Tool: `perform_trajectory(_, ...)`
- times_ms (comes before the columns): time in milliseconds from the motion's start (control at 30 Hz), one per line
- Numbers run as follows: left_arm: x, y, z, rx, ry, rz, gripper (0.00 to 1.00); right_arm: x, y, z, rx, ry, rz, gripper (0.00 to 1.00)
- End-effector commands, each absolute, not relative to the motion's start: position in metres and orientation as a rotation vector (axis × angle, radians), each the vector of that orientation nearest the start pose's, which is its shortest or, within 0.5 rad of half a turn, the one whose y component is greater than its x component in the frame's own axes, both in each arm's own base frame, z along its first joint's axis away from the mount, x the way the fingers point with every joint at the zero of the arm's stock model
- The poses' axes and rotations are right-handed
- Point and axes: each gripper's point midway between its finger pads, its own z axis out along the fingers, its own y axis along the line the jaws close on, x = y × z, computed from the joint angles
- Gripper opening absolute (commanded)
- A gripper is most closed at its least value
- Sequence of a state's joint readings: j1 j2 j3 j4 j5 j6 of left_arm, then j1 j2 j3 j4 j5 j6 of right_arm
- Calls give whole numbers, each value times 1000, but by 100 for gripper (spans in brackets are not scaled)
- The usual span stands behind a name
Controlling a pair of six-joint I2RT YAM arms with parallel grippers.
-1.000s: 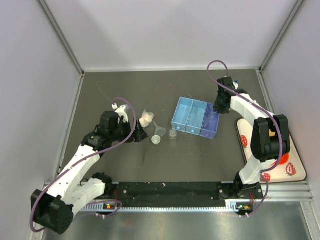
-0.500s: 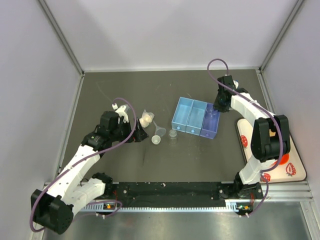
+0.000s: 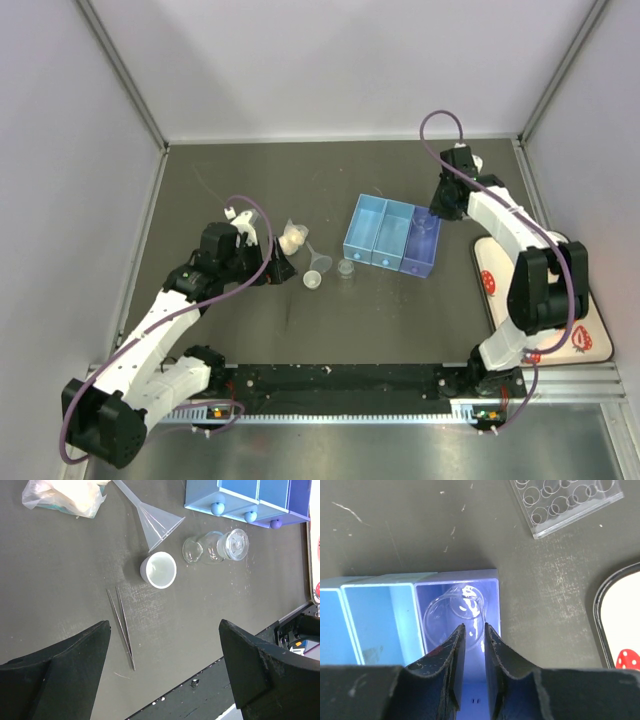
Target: Organize the chemistry lab equipment
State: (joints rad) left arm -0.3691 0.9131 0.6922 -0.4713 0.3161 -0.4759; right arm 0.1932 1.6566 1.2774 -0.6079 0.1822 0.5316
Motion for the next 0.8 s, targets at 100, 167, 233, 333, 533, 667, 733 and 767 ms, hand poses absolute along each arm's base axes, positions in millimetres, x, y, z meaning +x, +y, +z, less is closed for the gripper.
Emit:
perform_trajectory(100,233,-166,156,67,2310,-781,95,381,82,202,370,2298,104,24)
perform_trajectory(167,233,-166,154,65,2318,-773,95,369,99,206,290,2304,113,25)
perform_trajectory(233,234,-165,154,65,2318,-766,95,354,121,215,176,2296,157,27)
perform_trajectory(333,234,-164,154,58,2321,-758,95,332,157,223,-25,2307,266,32)
perform_trajectory(533,232,-161,158,46,2316,-743,95,297,206,230,-371,2288,363,39)
perform_trajectory(667,227,-157,162,37,2316,-728,95,277,233,219,-558,2297,389,42)
perform_trajectory(733,225,-155,166,35,2303,-727,95,268,247,212,-635,2307,402,47)
perform_trajectory(767,224,-154,167,34,2303,-725,95,262,255,209,-671,2313,429,49)
